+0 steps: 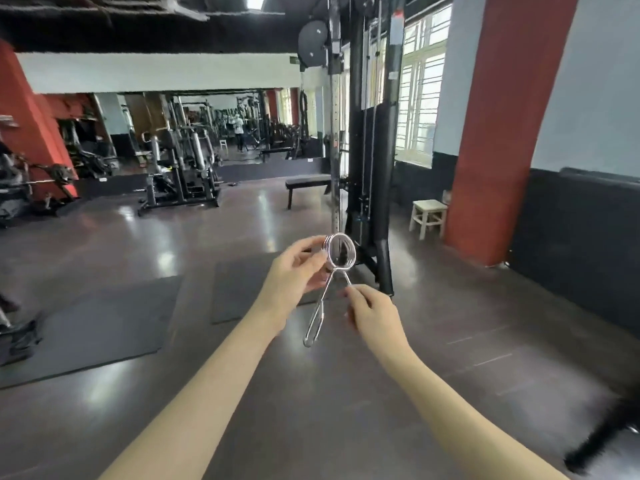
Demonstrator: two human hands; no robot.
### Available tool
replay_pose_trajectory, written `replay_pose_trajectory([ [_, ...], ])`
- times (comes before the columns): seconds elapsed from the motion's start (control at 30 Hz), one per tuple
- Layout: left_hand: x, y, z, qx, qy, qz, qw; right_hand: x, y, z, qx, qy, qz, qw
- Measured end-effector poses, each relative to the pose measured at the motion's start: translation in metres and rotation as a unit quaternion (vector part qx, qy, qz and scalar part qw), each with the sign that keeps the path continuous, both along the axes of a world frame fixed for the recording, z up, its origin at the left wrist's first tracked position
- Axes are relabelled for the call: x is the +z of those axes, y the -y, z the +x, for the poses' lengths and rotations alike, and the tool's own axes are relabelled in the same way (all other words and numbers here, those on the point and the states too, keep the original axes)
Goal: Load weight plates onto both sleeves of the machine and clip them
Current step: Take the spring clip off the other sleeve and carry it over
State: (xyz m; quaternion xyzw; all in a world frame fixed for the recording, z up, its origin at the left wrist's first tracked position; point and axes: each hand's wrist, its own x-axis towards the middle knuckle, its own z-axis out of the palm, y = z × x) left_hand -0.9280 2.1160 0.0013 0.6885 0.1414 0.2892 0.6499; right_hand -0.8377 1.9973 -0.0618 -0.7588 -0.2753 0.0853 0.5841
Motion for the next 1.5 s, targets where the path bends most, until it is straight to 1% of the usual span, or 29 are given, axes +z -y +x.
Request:
replay_pose_trajectory([
  [0.1,-0.004,-0.024,0.089,-0.050,-0.009,-0.056,0.997,-0.001,-0.017,0.068,0.006,-0.068,0.001,0.998],
  [0.2,-0.006,-0.045,0.180,-0.072,-0.024,-0.068,0.995,0.000,-0.035,0.137,0.027,-0.137,0.016,0.990],
  [0.27,-0.002,-0.059,0.244,-0.105,-0.024,-0.069,0.992,0.003,-0.046,0.189,0.017,-0.137,0.030,0.990],
  [0.4,0.008,-0.071,0.366,-0.185,-0.026,-0.064,0.980,0.008,-0.058,0.292,-0.063,-0.129,0.055,0.988],
  [0.5,0.009,-0.065,0.448,-0.237,-0.034,-0.060,0.969,0.007,-0.049,0.364,-0.122,-0.116,0.051,0.984],
  [0.63,0.001,-0.044,0.553,-0.294,-0.048,-0.064,0.952,0.001,-0.021,0.455,-0.181,-0.090,0.040,0.979],
  [0.7,-0.004,-0.023,0.610,-0.327,-0.058,-0.071,0.941,-0.002,0.000,0.502,-0.227,-0.082,0.043,0.970],
  [0.9,-0.006,0.078,0.787,-0.406,-0.055,-0.077,0.909,0.008,0.104,0.656,-0.363,-0.070,0.117,0.922],
  [1.0,0.000,0.134,0.863,-0.433,-0.041,-0.053,0.899,0.026,0.154,0.719,-0.398,-0.046,0.164,0.901],
  [1.07,0.001,0.164,0.907,-0.454,-0.026,-0.031,0.890,0.034,0.180,0.758,-0.427,-0.019,0.172,0.888],
  [1.13,-0.002,0.187,0.947,-0.466,-0.016,0.039,0.884,0.040,0.201,0.793,-0.452,-0.009,0.175,0.875],
  [1.2,-0.003,0.206,0.989,-0.481,-0.025,0.118,0.868,0.047,0.221,0.826,-0.468,-0.010,0.201,0.860],
  [1.23,-0.003,0.215,1.011,-0.489,-0.033,0.142,0.860,0.052,0.231,0.843,-0.479,-0.008,0.211,0.852],
  [1.3,-0.001,0.234,1.053,-0.508,-0.032,0.165,0.844,0.062,0.252,0.875,-0.501,-0.006,0.223,0.836],
  [1.37,0.007,0.254,1.091,-0.530,-0.004,0.189,0.827,0.071,0.272,0.908,-0.525,0.004,0.225,0.821],
  [1.5,0.032,0.303,1.162,-0.565,0.054,0.233,0.789,0.083,0.305,0.968,-0.603,0.018,0.200,0.772],
])
